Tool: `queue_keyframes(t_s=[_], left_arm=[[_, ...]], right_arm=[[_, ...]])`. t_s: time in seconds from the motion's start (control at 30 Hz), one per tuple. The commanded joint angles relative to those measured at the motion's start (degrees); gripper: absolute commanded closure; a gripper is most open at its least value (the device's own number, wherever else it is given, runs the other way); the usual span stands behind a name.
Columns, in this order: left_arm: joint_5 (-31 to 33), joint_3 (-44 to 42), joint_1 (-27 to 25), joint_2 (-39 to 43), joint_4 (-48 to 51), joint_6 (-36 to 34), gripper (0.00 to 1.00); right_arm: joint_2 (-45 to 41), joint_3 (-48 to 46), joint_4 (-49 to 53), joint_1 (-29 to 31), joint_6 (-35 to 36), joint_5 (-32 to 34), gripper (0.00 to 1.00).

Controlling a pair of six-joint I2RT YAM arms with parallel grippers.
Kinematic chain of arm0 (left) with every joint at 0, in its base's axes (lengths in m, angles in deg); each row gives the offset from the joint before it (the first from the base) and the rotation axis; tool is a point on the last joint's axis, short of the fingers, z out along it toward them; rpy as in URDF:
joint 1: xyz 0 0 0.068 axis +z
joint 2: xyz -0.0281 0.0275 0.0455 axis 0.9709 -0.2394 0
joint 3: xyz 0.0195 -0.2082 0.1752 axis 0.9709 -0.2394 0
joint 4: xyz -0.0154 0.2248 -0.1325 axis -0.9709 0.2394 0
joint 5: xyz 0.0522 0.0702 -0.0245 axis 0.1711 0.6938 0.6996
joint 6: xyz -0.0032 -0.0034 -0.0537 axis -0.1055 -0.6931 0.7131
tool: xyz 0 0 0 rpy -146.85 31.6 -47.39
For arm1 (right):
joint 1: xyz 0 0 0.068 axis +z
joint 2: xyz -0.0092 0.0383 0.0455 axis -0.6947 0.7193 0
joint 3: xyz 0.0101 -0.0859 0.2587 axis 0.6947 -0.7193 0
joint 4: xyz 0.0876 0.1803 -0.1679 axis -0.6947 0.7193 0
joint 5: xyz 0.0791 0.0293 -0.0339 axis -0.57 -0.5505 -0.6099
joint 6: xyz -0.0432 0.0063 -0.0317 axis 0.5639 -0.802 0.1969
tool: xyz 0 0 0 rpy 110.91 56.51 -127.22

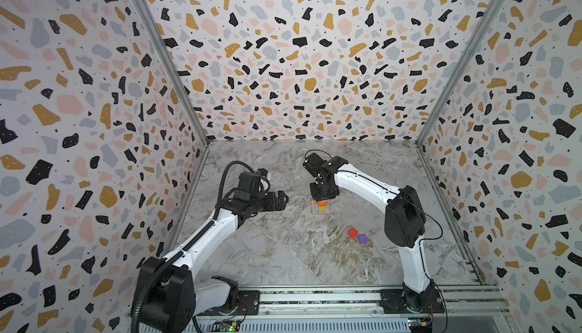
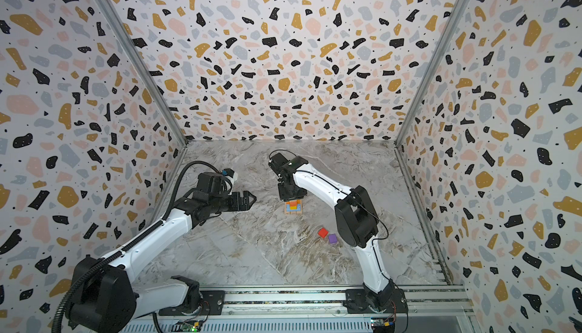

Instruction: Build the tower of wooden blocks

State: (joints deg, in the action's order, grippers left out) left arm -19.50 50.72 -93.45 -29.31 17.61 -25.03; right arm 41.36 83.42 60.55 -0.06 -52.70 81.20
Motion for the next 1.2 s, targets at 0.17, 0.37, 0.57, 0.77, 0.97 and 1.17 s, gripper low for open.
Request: queue_keyframes(t_s=[0.17,0.37,0.57,0.77,0.97,1.17], left_arm=[[-0.6,-0.5,0.1,0.9,-1.6,-0.1,0.00],[-0.6,-0.5,0.1,0.9,-1.7,-0.2,0.00],[-0.5,-0.5,0.1,1.0,-1.6,-0.2,0.00],[-0.5,-0.5,0.1,1.0,-1.6,-0.2,0.00],[-0.5,-0.5,0.1,0.9,-1.6,-0.2,0.00],[-0.6,-0.5,0.1,0.7,-1.6,-0.2,0.00]], right_arm=[[-0.5,2.9,2.1,0.3,0.6,0.8,0.58],[-0.3,4.2,2.5,0.4,0.8,0.6,0.55],[-0.5,6.0,3.7,0.5,1.1,1.3,0.48],[-1.8,6.3,4.4,0.5,1.5,1.6,0.38],[-4.7,4.1,4.4,0.5,2.4,1.8,0.28],[-8.2,0.3,4.0,0.5,4.0,1.6,0.21]])
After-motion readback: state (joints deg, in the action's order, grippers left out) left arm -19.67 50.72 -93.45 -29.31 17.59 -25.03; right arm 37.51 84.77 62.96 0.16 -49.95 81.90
